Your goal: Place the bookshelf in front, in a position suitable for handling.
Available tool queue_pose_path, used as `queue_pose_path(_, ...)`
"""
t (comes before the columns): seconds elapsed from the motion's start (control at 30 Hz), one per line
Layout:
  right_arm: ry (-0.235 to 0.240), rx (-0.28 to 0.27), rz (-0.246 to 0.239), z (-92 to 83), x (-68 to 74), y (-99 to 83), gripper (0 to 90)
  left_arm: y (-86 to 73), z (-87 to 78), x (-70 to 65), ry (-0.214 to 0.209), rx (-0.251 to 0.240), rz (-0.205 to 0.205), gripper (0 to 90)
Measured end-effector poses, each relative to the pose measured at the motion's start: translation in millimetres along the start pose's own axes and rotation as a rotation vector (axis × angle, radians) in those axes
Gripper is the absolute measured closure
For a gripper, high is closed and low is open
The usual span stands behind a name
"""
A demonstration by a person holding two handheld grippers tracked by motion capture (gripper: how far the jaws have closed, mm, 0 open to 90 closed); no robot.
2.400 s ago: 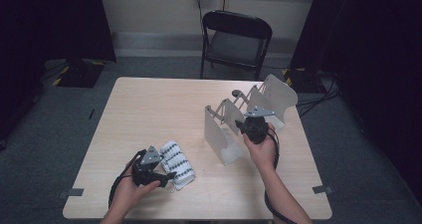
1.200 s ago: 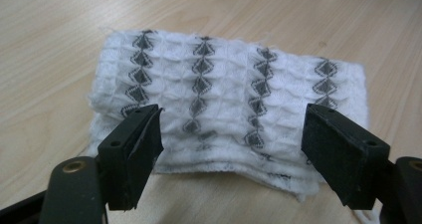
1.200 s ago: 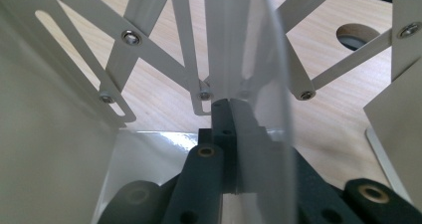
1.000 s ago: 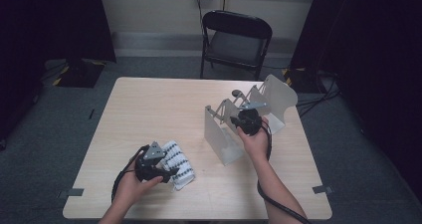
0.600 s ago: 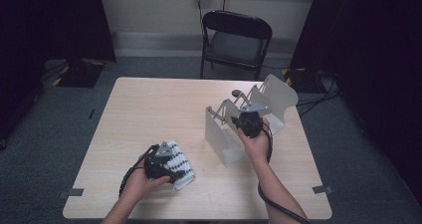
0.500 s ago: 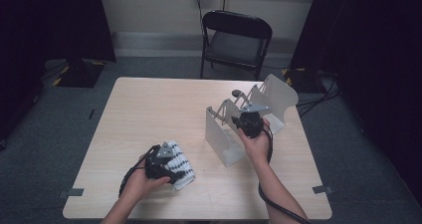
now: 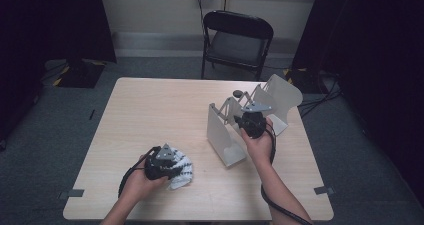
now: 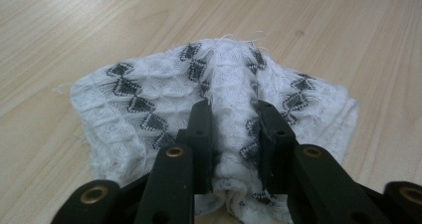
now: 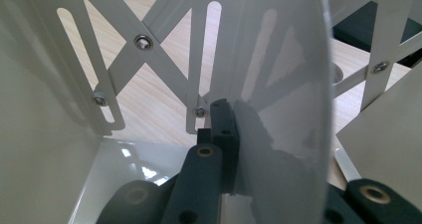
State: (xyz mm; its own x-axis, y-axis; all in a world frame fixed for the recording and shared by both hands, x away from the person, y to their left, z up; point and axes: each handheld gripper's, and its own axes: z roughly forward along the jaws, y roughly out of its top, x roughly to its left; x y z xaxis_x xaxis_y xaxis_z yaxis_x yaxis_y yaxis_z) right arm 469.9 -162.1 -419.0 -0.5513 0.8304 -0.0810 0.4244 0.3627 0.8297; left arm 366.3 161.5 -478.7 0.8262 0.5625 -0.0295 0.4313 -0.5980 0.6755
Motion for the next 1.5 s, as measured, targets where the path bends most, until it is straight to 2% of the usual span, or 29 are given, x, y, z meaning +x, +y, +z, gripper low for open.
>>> queue_pose_path(0.17, -0.009, -0.009, -0.007, -5.7, 2.7, 5.2, 87.8, -2.1, -9.0, -0.6, 0.012, -0.029, 0.008, 73.3)
queue_pose_path(0.33, -0.020, -0.011, -0.011, -8.9, 8.8, 8.9, 87.3, -3.6, -23.4, 0.9, 0.021, -0.038, 0.018, 73.2)
queue_pose_path(0.57, -0.038, -0.022, -0.014, -11.8, 23.6, 11.4, 87.0, -19.6, -36.7, 5.9, 0.029, -0.034, -0.008, 73.1)
queue_pose_path(0.67, -0.029, -0.025, -0.016, -11.7, 31.1, 13.4, 87.0, -23.1, -40.7, 6.4, 0.030, -0.029, -0.010, 73.0)
queue_pose_path(0.8, -0.017, -0.023, -0.015, -7.1, 39.0, 13.3, 87.5, -26.0, -42.1, 5.7, 0.031, -0.037, -0.021, 73.0)
queue_pose_path(1.0, -0.023, -0.016, -0.046, 0.8, 45.1, 8.5, 88.0, -27.3, -40.0, 6.4, 0.021, -0.035, -0.022, 72.7)
queue_pose_path(1.23, -0.048, -0.040, -0.064, -1.8, 42.0, 11.7, 86.9, -26.7, -37.7, 7.9, 0.024, -0.030, -0.026, 72.4)
queue_pose_path(1.4, -0.051, -0.060, -0.057, -4.9, 40.1, 14.4, 86.5, -25.9, -36.4, 7.3, 0.025, -0.026, -0.028, 72.4)
queue_pose_path(1.5, -0.063, -0.066, -0.072, -6.3, 41.3, 14.6, 86.4, -25.7, -36.6, 7.2, 0.024, -0.025, -0.029, 72.3)
